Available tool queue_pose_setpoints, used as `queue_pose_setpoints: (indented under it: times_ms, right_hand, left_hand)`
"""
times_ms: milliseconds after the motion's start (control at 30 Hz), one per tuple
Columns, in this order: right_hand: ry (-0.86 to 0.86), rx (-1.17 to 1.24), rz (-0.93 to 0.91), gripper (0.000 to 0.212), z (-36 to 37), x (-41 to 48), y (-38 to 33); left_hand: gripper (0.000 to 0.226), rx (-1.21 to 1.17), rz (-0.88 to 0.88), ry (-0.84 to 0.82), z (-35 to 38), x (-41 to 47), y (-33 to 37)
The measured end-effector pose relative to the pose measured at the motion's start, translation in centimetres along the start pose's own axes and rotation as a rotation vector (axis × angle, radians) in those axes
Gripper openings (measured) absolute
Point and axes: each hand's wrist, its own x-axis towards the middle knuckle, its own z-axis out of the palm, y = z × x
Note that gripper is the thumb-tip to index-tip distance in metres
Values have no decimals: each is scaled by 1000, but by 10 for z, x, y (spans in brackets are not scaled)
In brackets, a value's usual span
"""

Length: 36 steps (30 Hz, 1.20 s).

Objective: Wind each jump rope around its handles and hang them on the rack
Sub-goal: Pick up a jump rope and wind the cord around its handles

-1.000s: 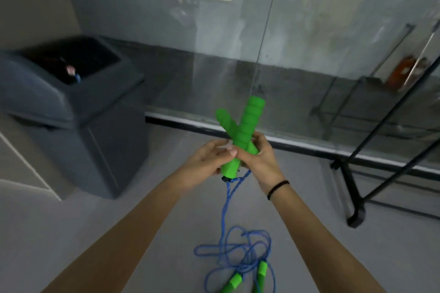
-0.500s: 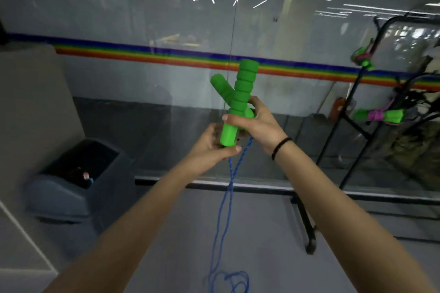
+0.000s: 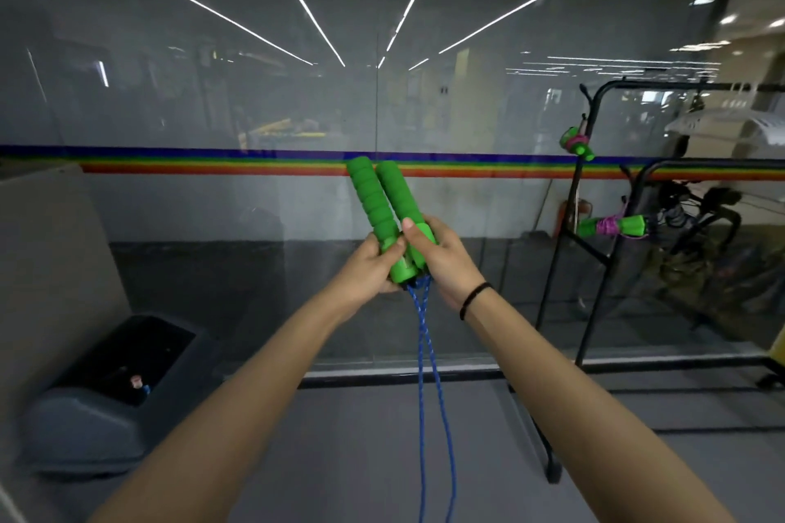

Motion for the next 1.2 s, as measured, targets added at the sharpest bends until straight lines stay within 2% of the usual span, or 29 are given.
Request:
queue_pose_setpoints:
  times_ms: [100,200,267,300,367,400,433,467,500,533,600,633,667,733,867,967,1033,1100,1133,1200]
  right_hand:
    - [-156,80,-6,44,-9,7,0]
    - [-259,-107,-3,63,-24,18,-6]
    - [-251,-220,-3,68,-37,27,-10]
    - [-250,-265,-1,69,-43,31,-11]
    - [-260,-340,26,66,-59,40,-13]
    - [-267,-369,57,64,-68,44,-12]
    - [-284,-399,95,62,-79,49,-12]
    - [-317,-433,137,60,-88,53,-11]
    - [-366,-471,175,58,-95,56,-12]
    - [-431,-509,206,55,-102,58,-12]
    - [-576,-546,242,45,-110,59,-14]
    - [-651,-542,250,37,-113,58,-17]
    - [-720,-523,257,30,-116,58,-19]
    - [-807,-475,277,25,-123,59,-25]
    - [-814,-432,309,27,-138,66,-28]
    - [-674,-181,345,44,-155,72,-25]
    - [-633,-40,376,63,-172,73,-16]
    - [-644,8,378,77,-184,69,-1]
    - [-636,50,365,78,-188,67,8]
    - [-582,185,326,66,-190,61,24]
  left_hand:
    - [42,-154,-127,-87,2,7,4]
    - [66,-440,-295,-218,-3,16,11]
    - [87,-435,-390,-287,-7,24,16]
    - [90,-285,-411,-260,-7,28,18]
    - [81,229,-358,-65,-3,34,27]
    - [69,486,-259,113,-4,38,29]
    - [55,656,-88,304,-7,42,30]
    - [48,715,98,427,-9,43,32]
    - [53,735,269,428,-10,43,34]
    - [66,820,378,320,-10,44,35]
    - [104,1170,409,18,-5,50,33]
    - [115,1335,395,-79,0,55,28]
    - [119,1455,379,-129,5,61,22]
    - [108,1527,396,-123,16,70,13]
    - [46,1452,496,23,28,74,4]
    - [42,1364,298,55,27,72,2]
    - [47,1084,69,21,25,69,1]
    - [48,677,-89,-25,23,67,0]
    - [48,472,-139,-67,22,65,-1]
    - [56,71,-199,-161,18,64,-6]
